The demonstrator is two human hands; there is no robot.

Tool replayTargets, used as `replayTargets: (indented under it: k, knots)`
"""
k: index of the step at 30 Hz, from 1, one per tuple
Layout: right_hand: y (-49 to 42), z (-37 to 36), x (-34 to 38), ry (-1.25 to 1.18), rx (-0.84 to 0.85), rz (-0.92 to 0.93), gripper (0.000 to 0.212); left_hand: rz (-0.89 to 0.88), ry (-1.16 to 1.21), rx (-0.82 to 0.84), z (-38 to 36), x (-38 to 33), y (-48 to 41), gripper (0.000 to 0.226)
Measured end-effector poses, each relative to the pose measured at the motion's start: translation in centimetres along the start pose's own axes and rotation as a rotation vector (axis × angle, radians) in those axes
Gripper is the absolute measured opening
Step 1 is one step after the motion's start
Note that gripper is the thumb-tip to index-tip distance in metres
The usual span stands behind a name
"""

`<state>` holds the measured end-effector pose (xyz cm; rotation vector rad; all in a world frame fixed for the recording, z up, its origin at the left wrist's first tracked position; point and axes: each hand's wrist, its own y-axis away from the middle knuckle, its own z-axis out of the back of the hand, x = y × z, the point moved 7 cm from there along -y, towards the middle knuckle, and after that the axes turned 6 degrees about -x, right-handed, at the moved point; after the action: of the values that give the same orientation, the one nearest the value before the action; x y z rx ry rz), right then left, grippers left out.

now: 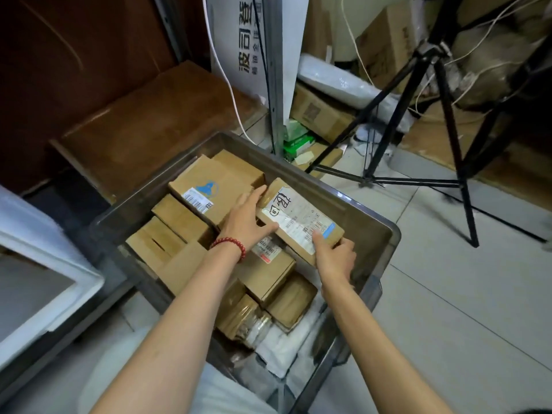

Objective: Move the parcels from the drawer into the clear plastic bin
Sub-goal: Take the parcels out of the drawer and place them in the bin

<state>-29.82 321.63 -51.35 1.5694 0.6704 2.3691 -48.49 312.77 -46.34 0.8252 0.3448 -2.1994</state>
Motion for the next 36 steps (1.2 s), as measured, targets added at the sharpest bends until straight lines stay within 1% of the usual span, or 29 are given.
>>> replayTargets:
  k: [2, 3, 4, 7, 8, 9, 14, 19, 23, 25, 28, 32, 36]
  knots:
    - [-0.4, 0.0, -0.5, 0.026, -0.012, -0.006, 0.056, -0.026, 0.023, 0.01, -0.6, -0.1, -0.2, 0.078]
    - [-0.5, 0.0, -0.7, 0.038, -0.017, -0.003, 0.055, -0.047, -0.007, 0.026, -1.0, 0.0, -0.2, 0.076]
    - [-0.6, 0.0, -0.8, 0.049, -0.018, 0.007, 0.054, -0.076, -0.093, 0.034, -1.3, -0.1, -0.2, 0.073]
    - [-1.1, -0.2, -1.3, 0.102, 0.032, 0.024, 0.055, -0.186, -0.543, -0.013, -1.6, -0.4, 0.2, 0.069]
    - [-1.1, -0.3, -1.4, 0.127, 0.054, 0.015, 0.056, -0.209, -0.632, -0.045, -1.4, -0.5, 0.3, 0.068]
    - [-1.1, -0.4, -1.5, 0.155, 0.073, 0.01, 0.057, -0.22, -0.674, -0.079, -1.0, -0.5, 0.5, 0.067]
    - [-0.4, -0.9, -1.4, 0.218, 0.139, 0.047, 0.064, -0.166, -0.705, -0.136, 1.7, 0.6, 1.4, 0.058]
    - [-0.6, -0.8, -1.9, 0.129, 0.146, -0.032, 0.06, -0.118, -0.687, -0.143, 3.9, 1.8, 2.4, 0.055]
    - [-0.6, -1.2, -2.0, 0.146, 0.168, -0.016, 0.061, -0.093, -0.689, -0.126, 4.2, 2.7, 3.7, 0.053]
    - [-0.5, -1.4, -1.7, 0.159, 0.17, 0.031, 0.06, -0.093, -0.688, -0.124, 4.0, 2.9, 4.1, 0.053]
    - [-0.3, -2.1, -1.6, 0.255, 0.198, 0.122, 0.052, -0.092, -0.664, -0.14, 4.0, 2.9, 4.5, 0.051]
    - [-0.3, -3.3, -2.2, 0.341, 0.282, 0.194, 0.048, -0.107, -0.605, -0.142, 3.4, 2.8, 5.1, 0.049]
    - [-0.8, -5.1, -1.4, 0.472, 0.351, 0.343, 0.044, -0.116, -0.559, -0.128, 2.9, 3.0, 5.1, 0.049]
